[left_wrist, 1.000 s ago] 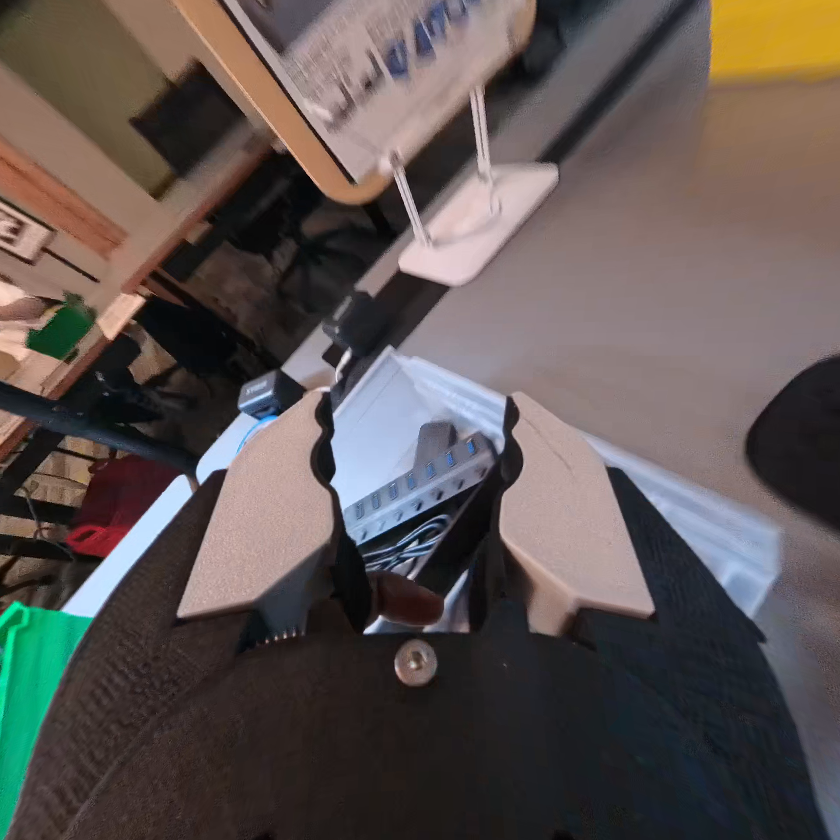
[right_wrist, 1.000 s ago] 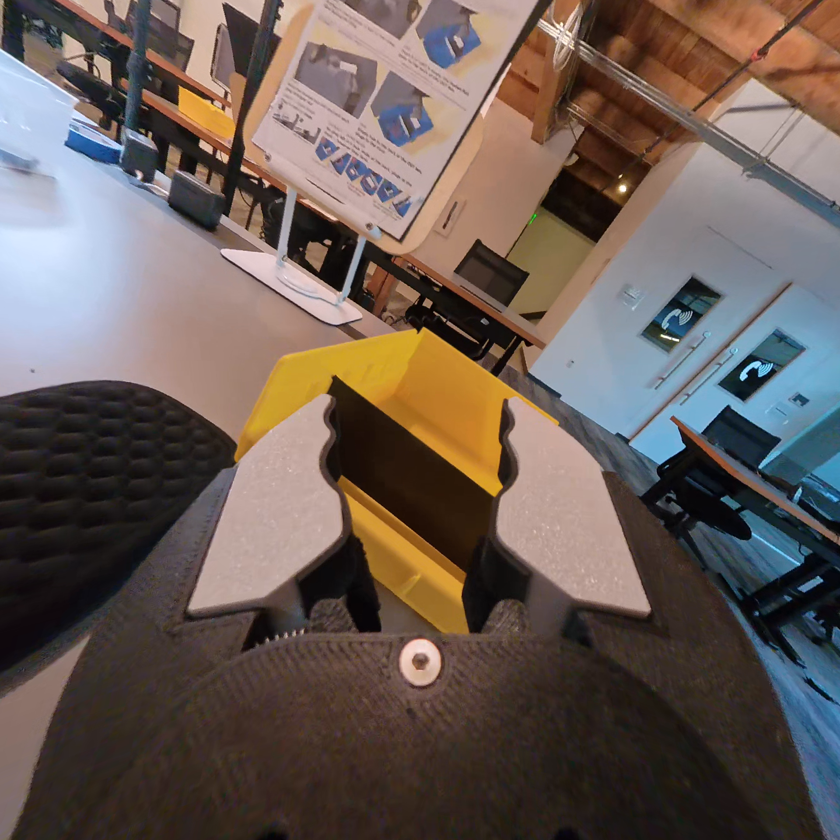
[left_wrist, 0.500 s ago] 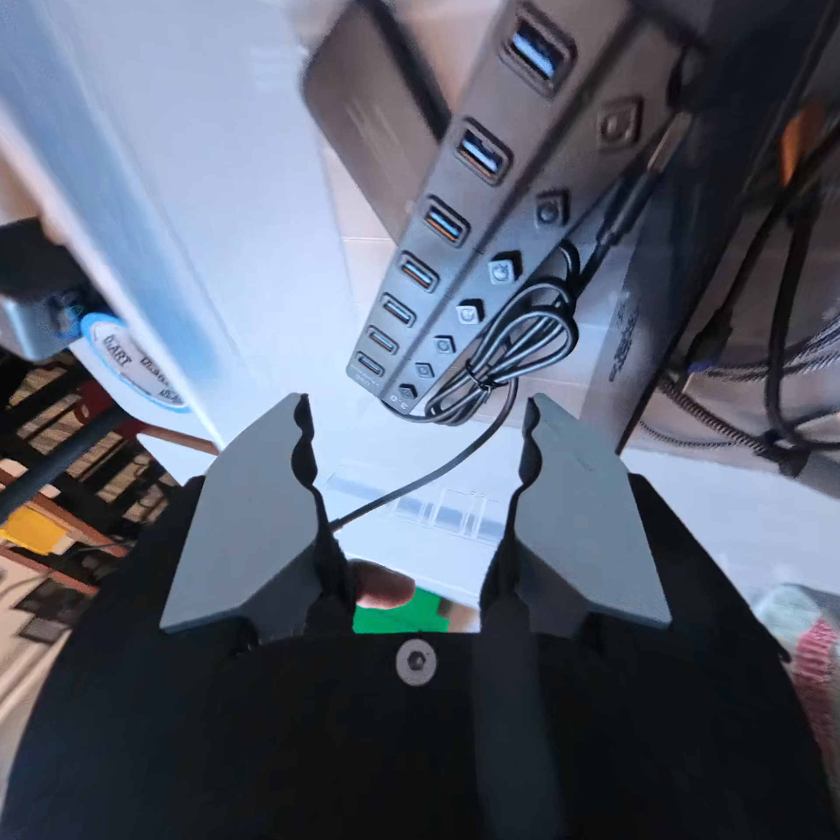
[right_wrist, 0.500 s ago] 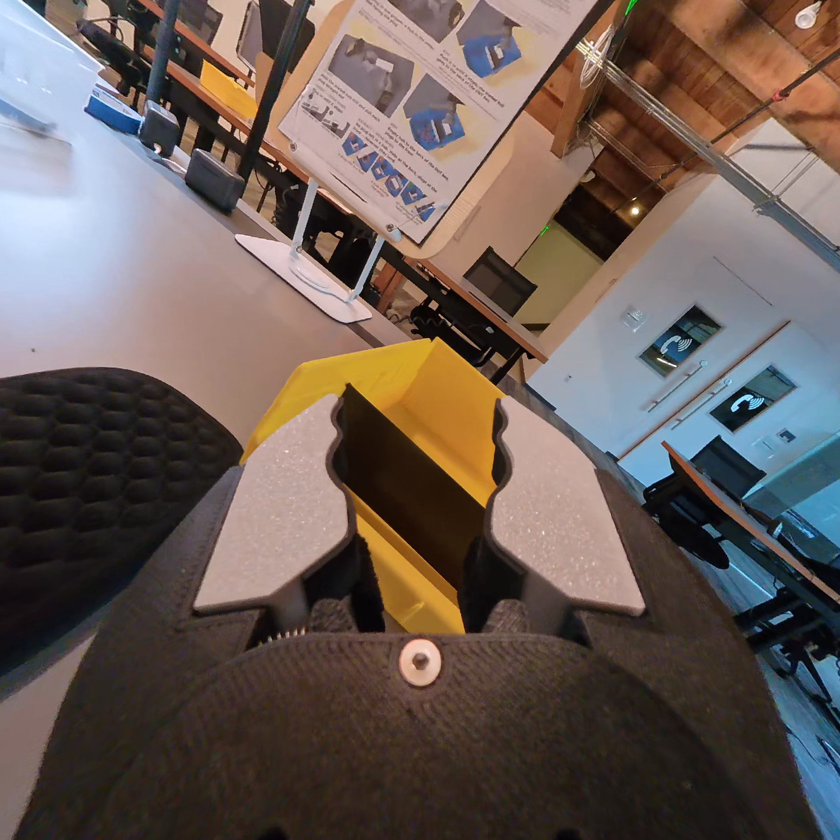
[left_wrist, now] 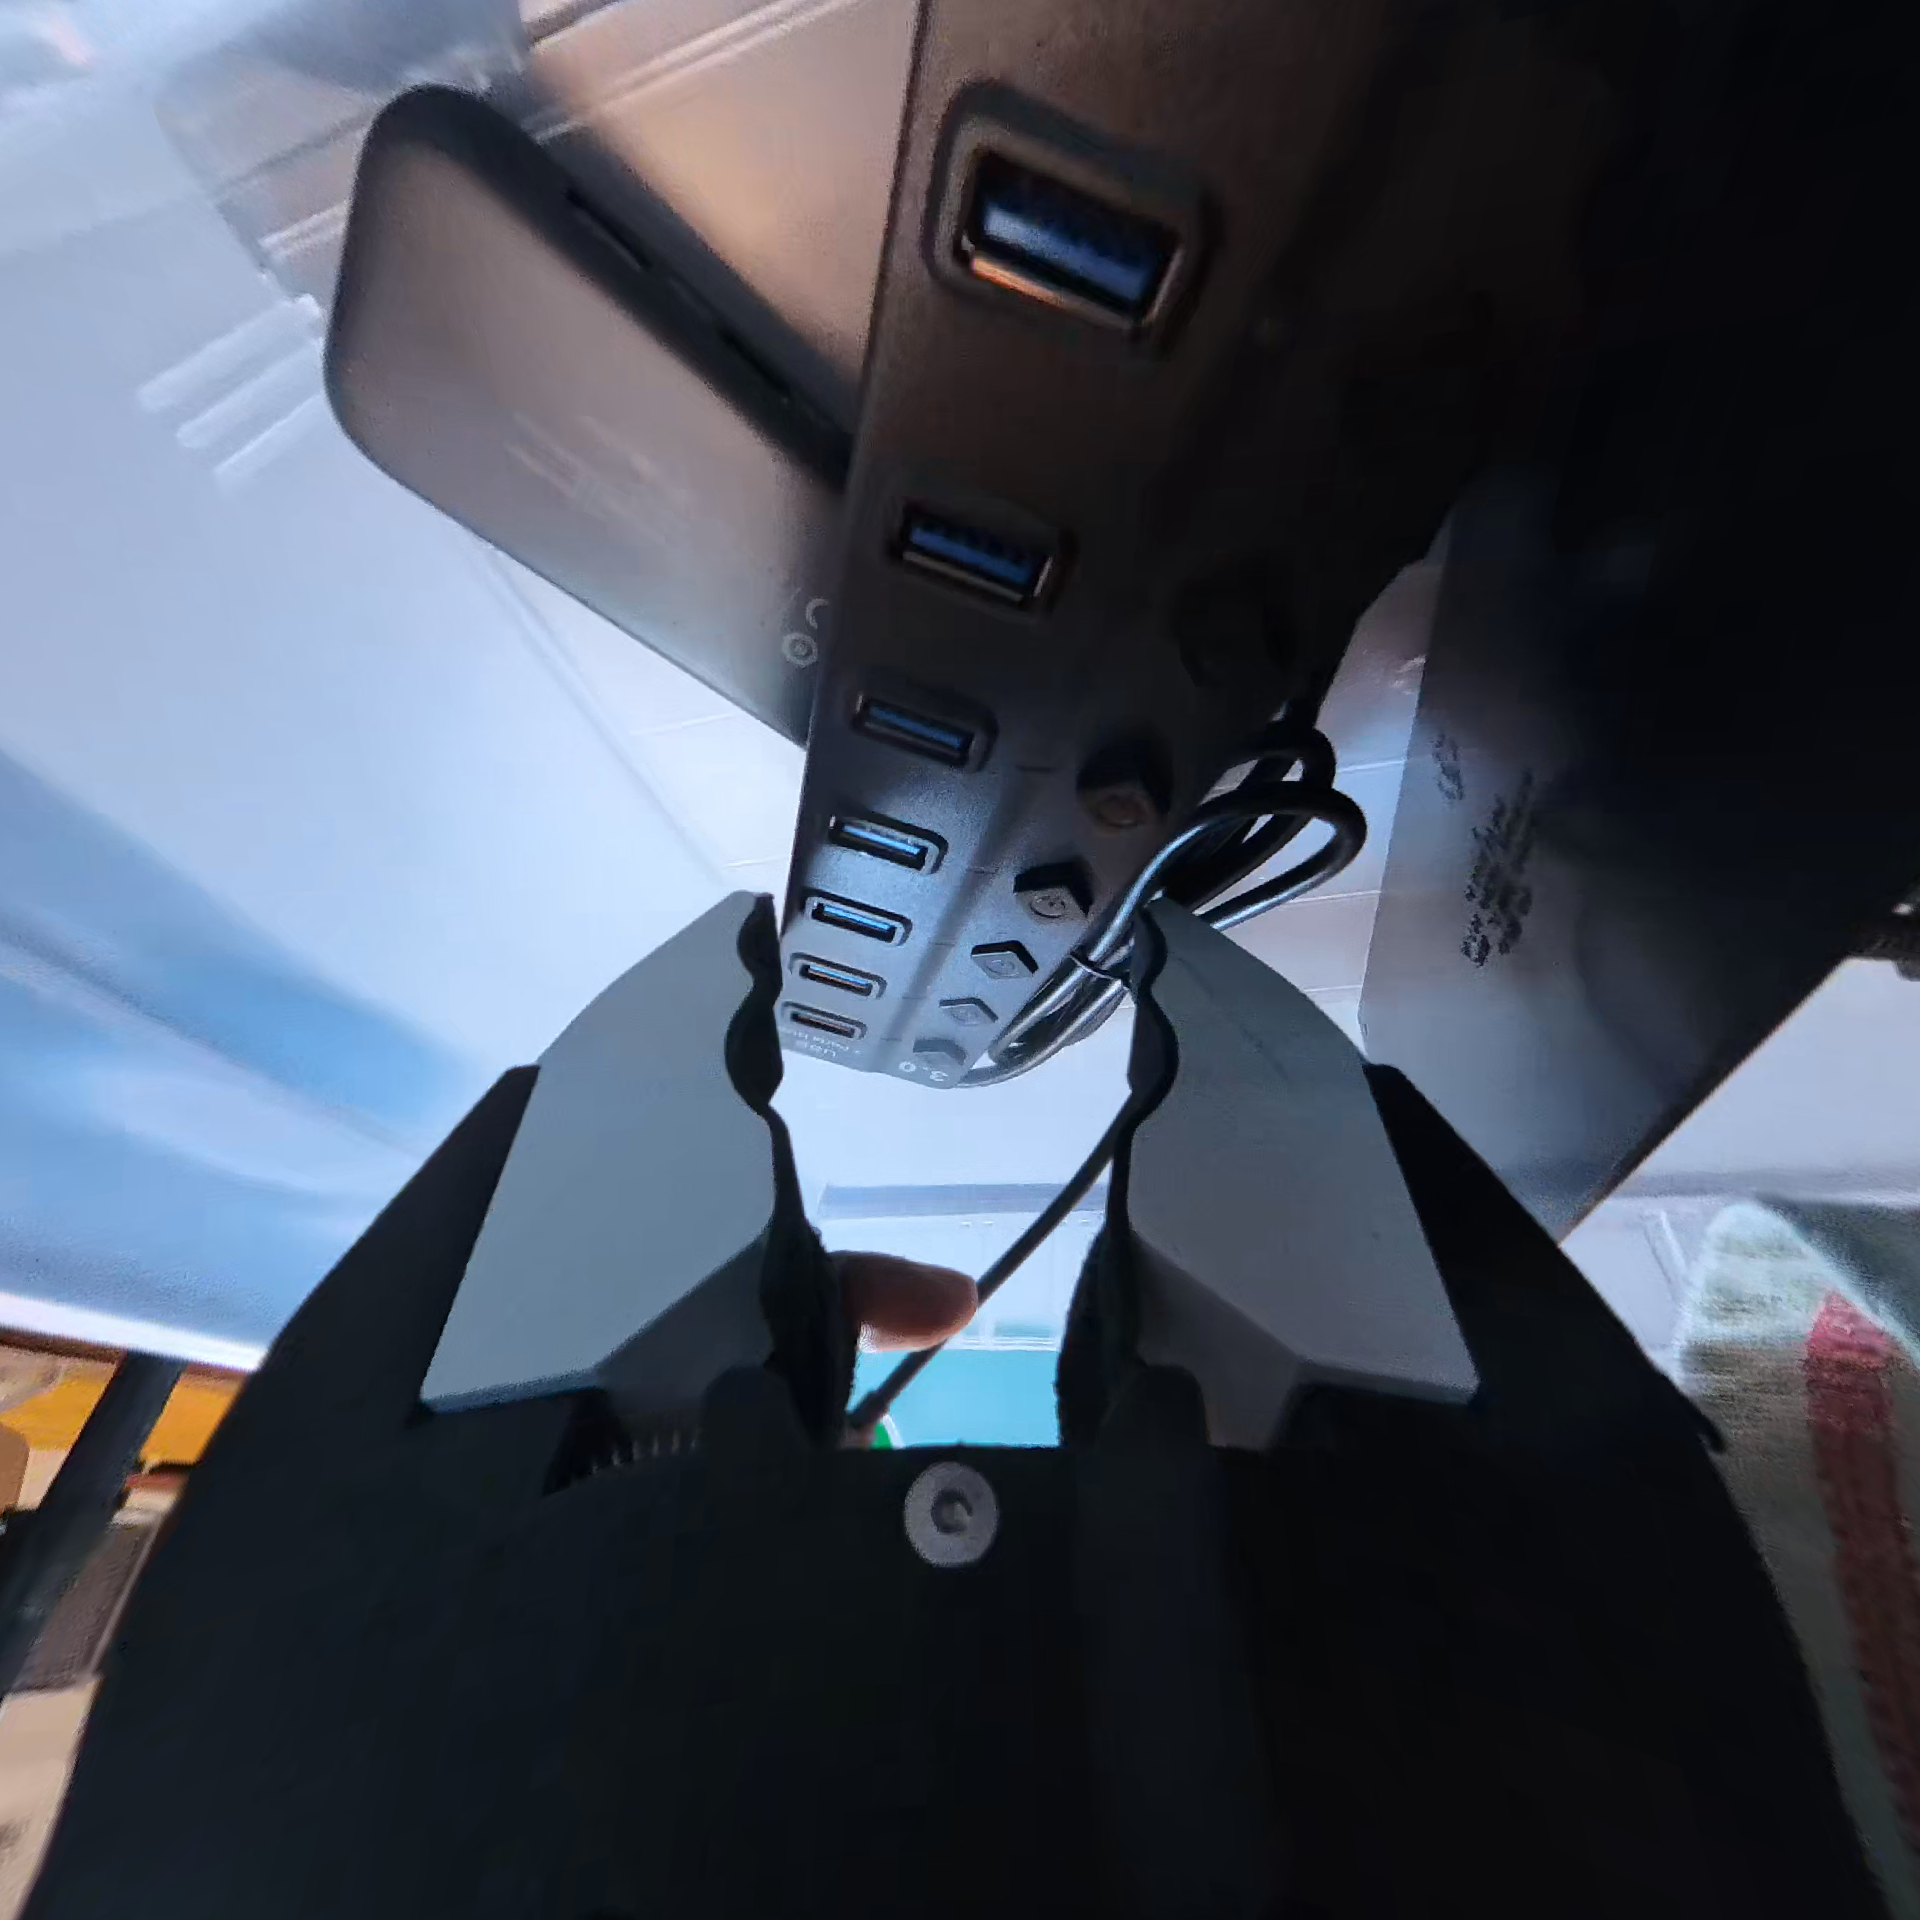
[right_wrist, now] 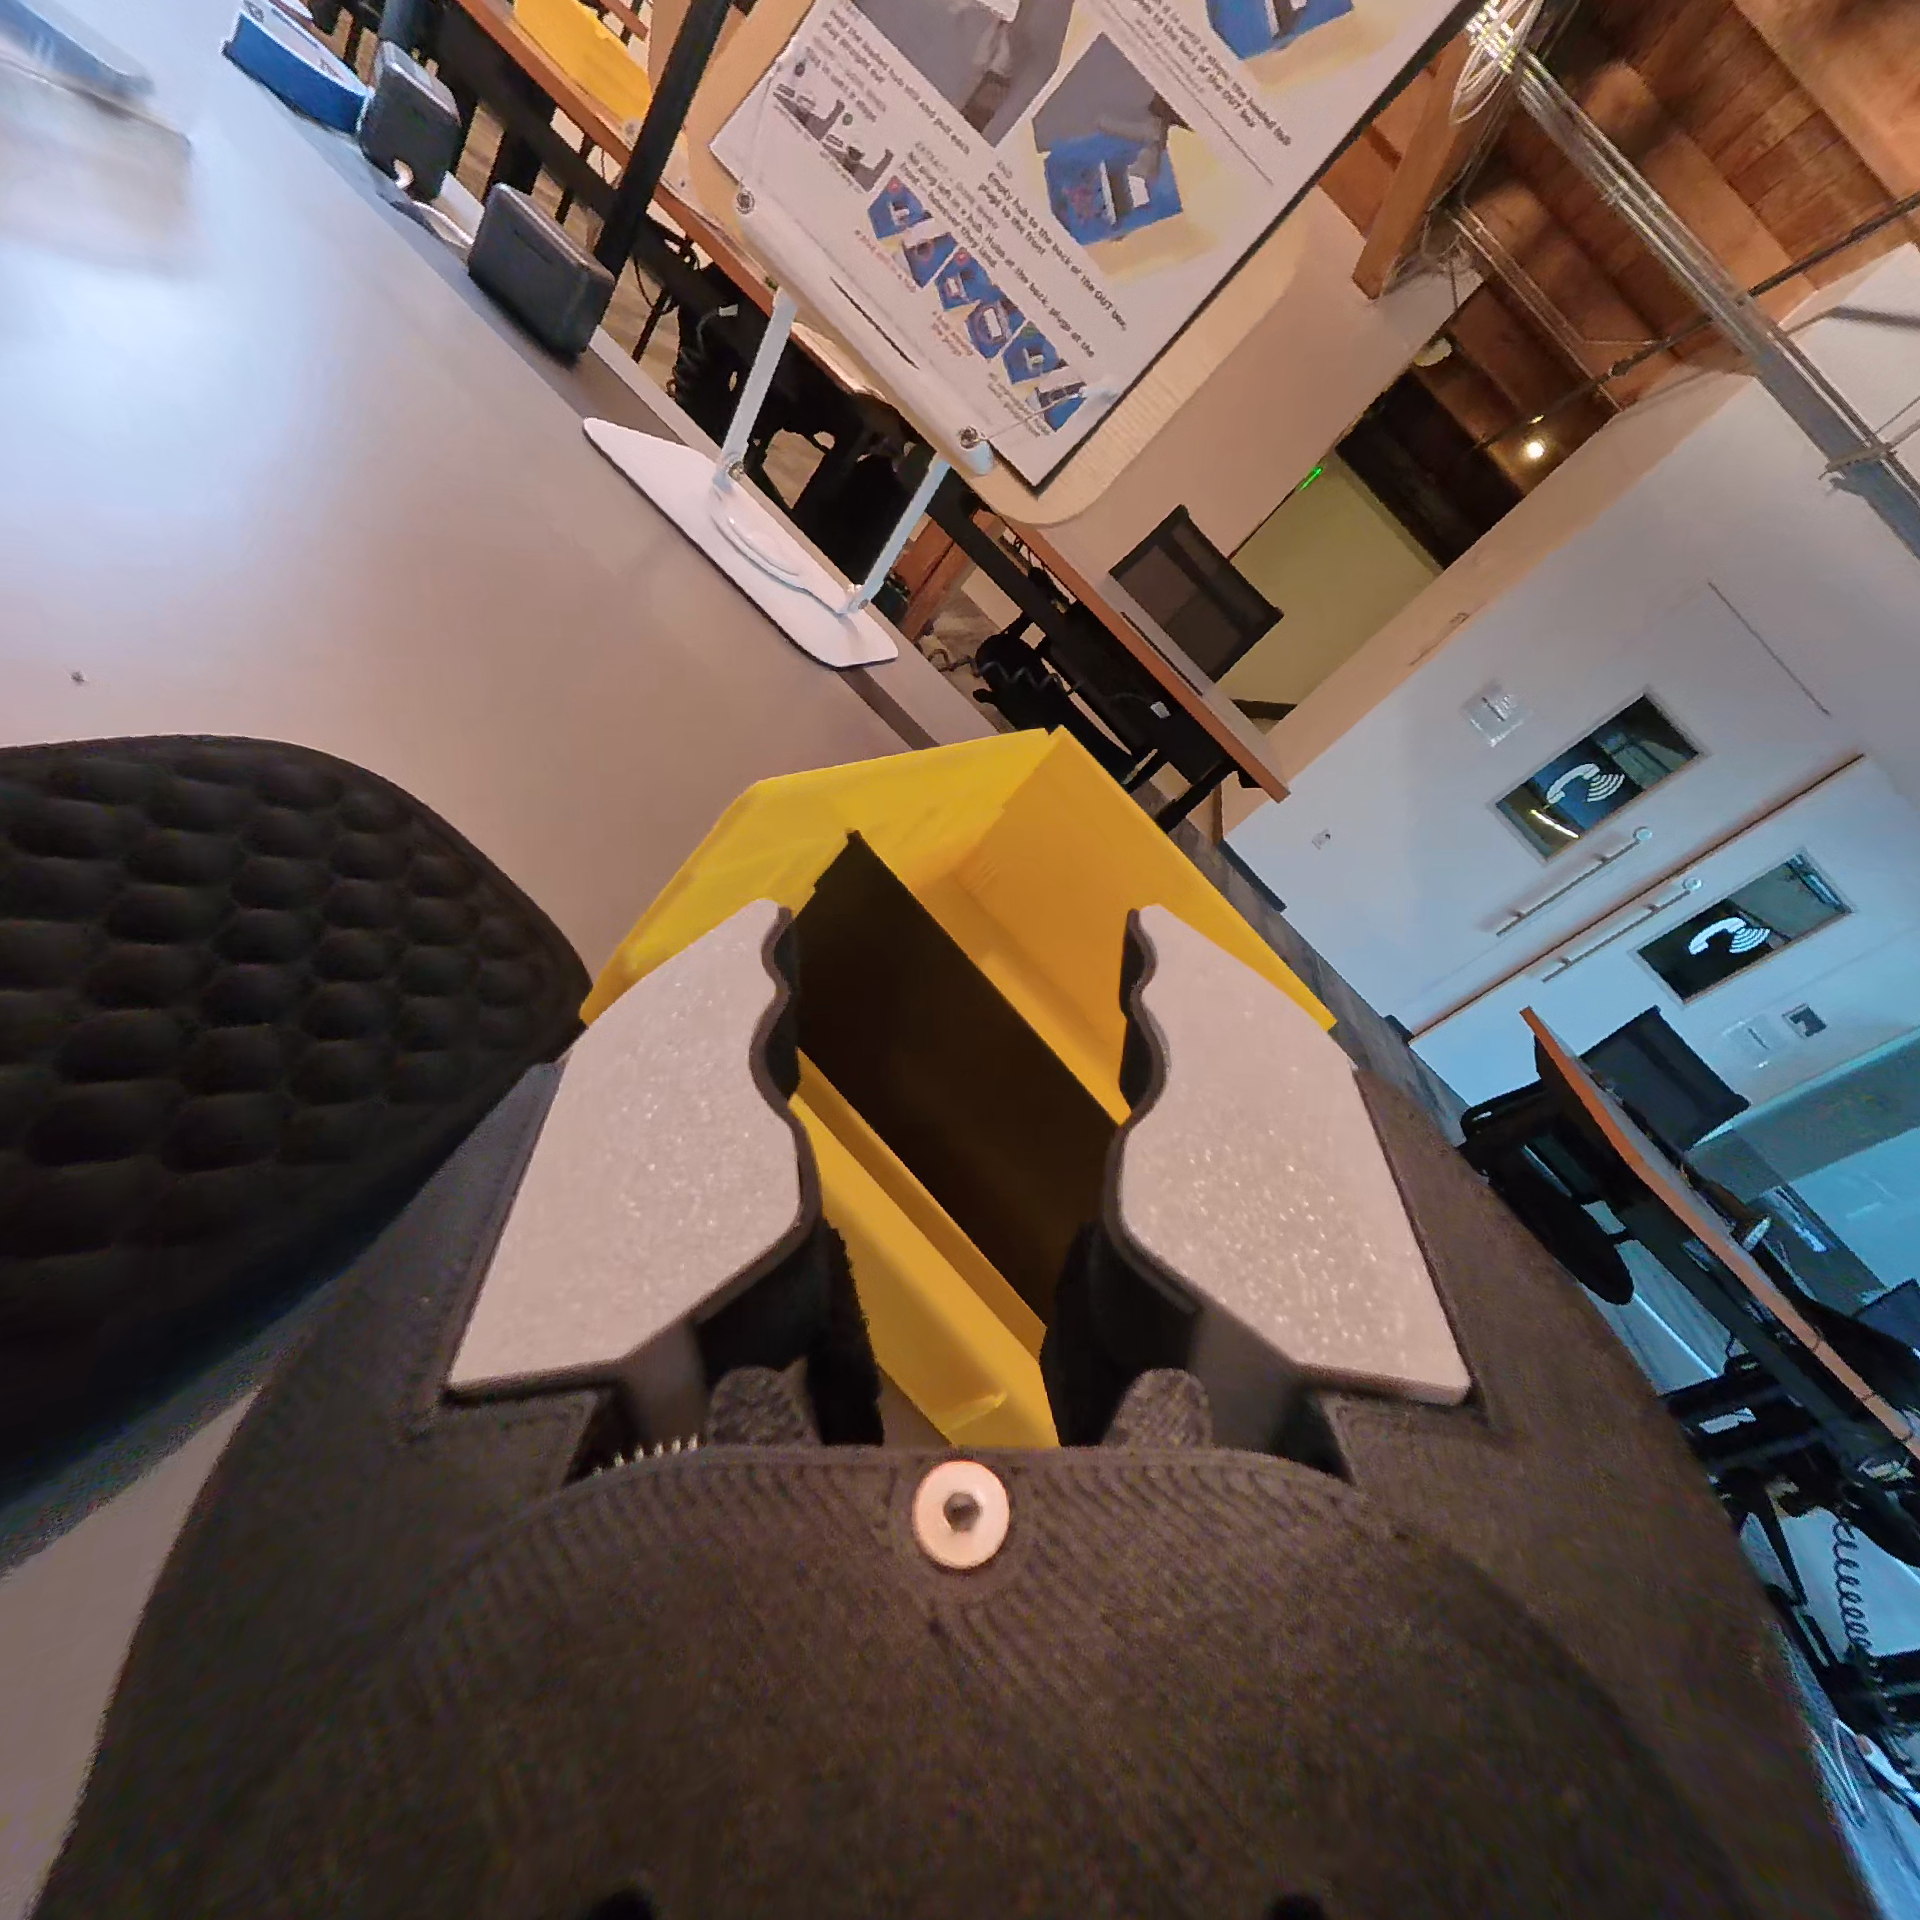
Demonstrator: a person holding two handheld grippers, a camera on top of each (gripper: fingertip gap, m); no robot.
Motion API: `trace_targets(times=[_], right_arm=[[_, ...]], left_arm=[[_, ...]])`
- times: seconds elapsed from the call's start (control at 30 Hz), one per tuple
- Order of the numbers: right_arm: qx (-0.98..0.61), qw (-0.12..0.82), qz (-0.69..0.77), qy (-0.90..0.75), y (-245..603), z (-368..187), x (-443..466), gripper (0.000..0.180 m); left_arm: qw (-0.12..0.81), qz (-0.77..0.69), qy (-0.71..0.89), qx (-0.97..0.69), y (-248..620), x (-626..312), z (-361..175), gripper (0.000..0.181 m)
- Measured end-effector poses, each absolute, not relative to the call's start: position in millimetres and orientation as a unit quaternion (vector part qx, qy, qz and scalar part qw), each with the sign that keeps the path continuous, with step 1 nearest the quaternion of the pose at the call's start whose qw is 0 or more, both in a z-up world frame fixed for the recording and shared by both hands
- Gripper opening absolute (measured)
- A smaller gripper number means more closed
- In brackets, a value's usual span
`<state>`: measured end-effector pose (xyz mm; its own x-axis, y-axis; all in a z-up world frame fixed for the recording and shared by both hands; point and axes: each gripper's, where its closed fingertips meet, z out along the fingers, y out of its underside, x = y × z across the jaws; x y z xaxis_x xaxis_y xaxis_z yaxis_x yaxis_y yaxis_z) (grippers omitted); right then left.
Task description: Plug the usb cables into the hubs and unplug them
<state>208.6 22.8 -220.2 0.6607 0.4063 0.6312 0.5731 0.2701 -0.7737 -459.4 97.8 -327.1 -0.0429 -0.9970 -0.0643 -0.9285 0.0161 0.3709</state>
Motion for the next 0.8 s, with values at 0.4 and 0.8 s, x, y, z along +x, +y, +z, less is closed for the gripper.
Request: trace_targets(times=[0.4, 0.8], right_arm=[[-0.603, 0.687, -0.067, -0.401, 22, -223, 217, 0.059], [-0.586, 0.699, -0.047, -0.408, 16, -216, 203, 0.059]], left_arm=[[-0.071, -0.149, -0.647, 0.744, 107, -447, -286, 0.051], [-0.584, -0.196, -0.423, 0.665, 94, -394, -120, 0.050]])
